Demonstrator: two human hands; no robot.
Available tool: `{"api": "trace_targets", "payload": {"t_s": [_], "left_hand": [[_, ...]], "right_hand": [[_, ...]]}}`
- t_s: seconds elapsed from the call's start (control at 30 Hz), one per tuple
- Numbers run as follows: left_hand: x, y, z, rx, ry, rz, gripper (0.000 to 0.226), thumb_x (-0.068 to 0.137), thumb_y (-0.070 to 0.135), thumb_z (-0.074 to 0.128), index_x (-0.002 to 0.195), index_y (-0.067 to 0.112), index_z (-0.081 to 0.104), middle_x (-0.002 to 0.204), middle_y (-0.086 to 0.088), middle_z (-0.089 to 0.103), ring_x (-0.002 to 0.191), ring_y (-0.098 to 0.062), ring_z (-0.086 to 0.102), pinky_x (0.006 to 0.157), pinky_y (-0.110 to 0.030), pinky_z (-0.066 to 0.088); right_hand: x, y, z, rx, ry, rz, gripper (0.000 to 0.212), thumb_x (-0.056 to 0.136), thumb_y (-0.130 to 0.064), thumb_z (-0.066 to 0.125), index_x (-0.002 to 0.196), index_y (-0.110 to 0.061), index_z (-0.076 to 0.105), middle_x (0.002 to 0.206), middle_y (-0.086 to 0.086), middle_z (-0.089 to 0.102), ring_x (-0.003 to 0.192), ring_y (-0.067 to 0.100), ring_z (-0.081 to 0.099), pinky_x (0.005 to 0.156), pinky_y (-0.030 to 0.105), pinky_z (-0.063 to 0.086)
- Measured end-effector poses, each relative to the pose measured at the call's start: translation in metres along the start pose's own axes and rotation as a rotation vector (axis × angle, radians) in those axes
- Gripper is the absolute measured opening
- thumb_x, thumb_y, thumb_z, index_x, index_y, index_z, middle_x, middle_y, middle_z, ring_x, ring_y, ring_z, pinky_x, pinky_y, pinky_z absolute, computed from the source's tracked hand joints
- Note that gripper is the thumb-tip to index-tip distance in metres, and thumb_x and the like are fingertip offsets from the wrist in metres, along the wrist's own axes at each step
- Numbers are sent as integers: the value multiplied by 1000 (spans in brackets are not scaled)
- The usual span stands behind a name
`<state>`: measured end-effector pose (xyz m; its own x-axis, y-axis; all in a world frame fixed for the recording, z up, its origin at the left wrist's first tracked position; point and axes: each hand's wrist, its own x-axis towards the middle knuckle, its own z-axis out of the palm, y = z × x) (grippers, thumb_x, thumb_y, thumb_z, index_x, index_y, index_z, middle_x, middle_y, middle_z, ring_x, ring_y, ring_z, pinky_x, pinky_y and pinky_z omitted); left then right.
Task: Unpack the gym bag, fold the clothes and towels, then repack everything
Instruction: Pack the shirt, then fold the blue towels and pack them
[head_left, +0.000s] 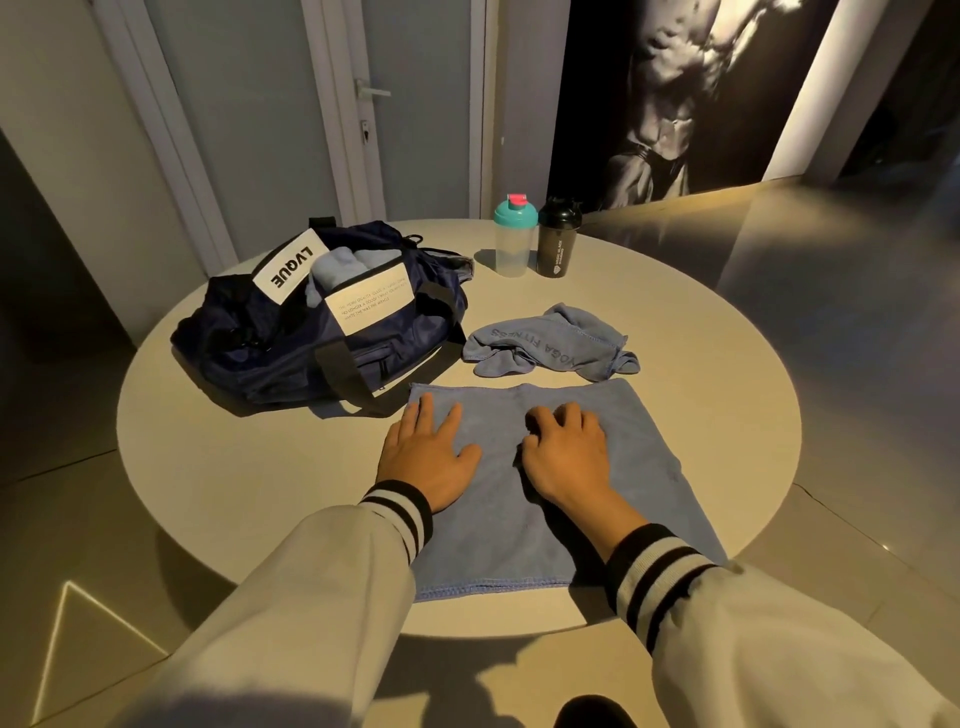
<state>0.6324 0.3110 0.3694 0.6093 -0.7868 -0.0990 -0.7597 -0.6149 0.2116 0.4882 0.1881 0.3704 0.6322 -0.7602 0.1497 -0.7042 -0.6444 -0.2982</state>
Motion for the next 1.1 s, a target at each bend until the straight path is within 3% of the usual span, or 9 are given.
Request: {"api": "trace_targets", "payload": {"t_s": [0.1,0.2,0.47,0.57,0.67,0.87,0.97,1.03,1.1], "left_hand": [[-4,21,-9,193,161,145,64,103,48,32,162,28,13,170,-4,-4,156,-27,-4,125,-46,-4],[-7,56,-7,47,58,168,57,107,44,25,160,28,19,169,0,11,155,-20,9,126,-43,1],[-13,62,12,74,-25,96,65,104,54,22,160,36,-5,170,-3,-6,156,-27,-3,125,-47,-3],[-16,86,6,200,103,178,61,105,44,31,161,32,9,170,-2,6,155,-28,5,124,-49,-1],[-25,113,9,13,122,227,54,106,43,31,157,27,29,165,1,26,149,-22,23,124,-41,13],[-36,107,33,36,0,258,66,104,59,23,161,33,4,170,1,2,155,-23,5,126,-44,2],[-46,117,29,52,188,397,50,106,41,37,155,31,32,161,-1,31,148,-25,27,122,-41,14],[-57,131,28,10,287,458,37,104,31,44,140,28,54,141,2,51,132,-23,42,112,-36,28],[-70,140,31,-59,239,418,35,106,37,39,136,30,56,135,6,55,126,-19,43,108,-34,32]], "right_hand": [[1,2,-2,-27,-190,6,56,100,-48,27,154,-32,26,162,11,20,149,35,11,122,52,6],[2,4,-1,-41,-268,-2,59,103,-52,19,159,-35,10,168,5,1,154,31,-6,122,54,-7],[-1,69,-17,-36,-221,126,63,101,-59,11,158,-32,13,168,3,1,154,28,-4,120,58,-2],[-7,69,-18,-52,-106,14,54,105,-47,17,155,-26,23,165,7,13,153,29,6,120,56,6],[-14,67,-18,-62,-82,-142,48,108,-37,25,153,-22,31,159,7,30,147,26,22,118,49,17],[-26,108,-30,-21,-149,37,52,106,-44,18,155,-27,23,165,6,16,153,28,8,119,54,11],[-39,108,-31,-2,57,-79,34,103,-30,37,129,-14,51,128,14,49,125,38,45,95,46,40],[-53,100,-30,24,133,-137,17,95,-20,53,106,-9,60,100,11,48,94,36,50,68,37,39],[-66,98,-29,-15,108,-151,19,93,-21,56,107,-10,61,99,11,49,92,32,46,66,35,33]]}}
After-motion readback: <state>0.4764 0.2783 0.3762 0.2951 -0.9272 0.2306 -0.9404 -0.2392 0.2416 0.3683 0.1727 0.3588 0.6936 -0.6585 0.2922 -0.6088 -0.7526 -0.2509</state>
